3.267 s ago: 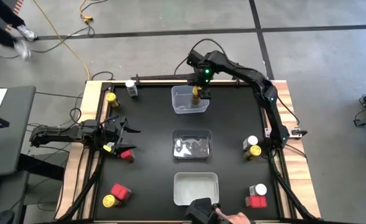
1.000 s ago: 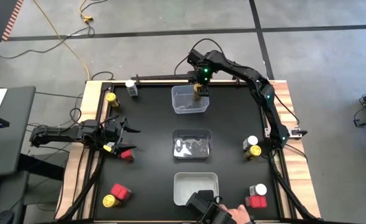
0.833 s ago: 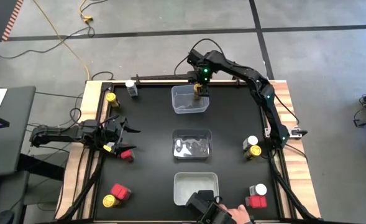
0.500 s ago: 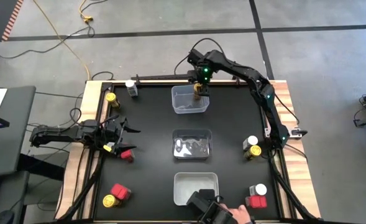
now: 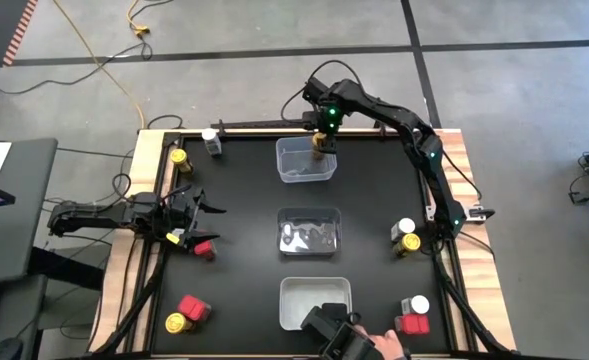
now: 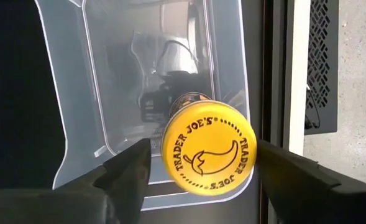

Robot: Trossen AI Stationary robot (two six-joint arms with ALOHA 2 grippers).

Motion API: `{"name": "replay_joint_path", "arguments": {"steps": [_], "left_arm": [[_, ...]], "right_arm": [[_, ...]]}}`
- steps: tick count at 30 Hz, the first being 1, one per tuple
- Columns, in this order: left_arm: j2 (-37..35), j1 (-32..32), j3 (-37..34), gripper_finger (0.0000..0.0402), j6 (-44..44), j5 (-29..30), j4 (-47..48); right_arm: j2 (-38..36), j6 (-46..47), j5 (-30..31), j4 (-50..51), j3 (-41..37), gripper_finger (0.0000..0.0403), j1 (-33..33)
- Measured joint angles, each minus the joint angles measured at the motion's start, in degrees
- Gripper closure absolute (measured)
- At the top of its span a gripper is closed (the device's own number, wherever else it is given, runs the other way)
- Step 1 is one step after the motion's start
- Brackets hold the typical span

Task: Sort spices by type
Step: Put the top right yellow seasoning bottle into the transparent bin, then put the top left red seasoning can into the black bin

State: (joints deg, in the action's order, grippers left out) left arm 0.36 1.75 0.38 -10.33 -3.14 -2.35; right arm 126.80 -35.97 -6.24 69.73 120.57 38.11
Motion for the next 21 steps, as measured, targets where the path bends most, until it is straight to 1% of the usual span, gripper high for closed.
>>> {"name": "replay_joint_path", "arguments": {"steps": [4, 7, 14, 17, 21], "left_arm": [[0.0, 0.0, 0.0, 0.0056, 0.0, 0.0, 0.0], [0.0, 0.0, 0.0, 0.0056, 0.0, 0.0, 0.0], [0.0, 0.0, 0.0, 0.0056, 0.0, 0.0, 0.0], [0.0, 0.0, 0.0, 0.0056, 0.0, 0.0, 0.0], [0.0, 0.0, 0.0, 0.0056, 0.0, 0.0, 0.0]], "right_arm": [[0.0, -0.3, 0.0, 0.0, 0.0, 0.0051, 0.0], [-0.3, -0.3, 0.0, 0.1, 0.0, 0.0034, 0.0], [-5.5, 0.7, 0.0, 0.0, 0.0, 0.0026, 0.3], [-7.9, 7.6, 0.0, -0.1, 0.0, 0.0026, 1.0], [-10.7, 21.9, 0.0, 0.6, 0.0, 0.0026, 2.0]]}}
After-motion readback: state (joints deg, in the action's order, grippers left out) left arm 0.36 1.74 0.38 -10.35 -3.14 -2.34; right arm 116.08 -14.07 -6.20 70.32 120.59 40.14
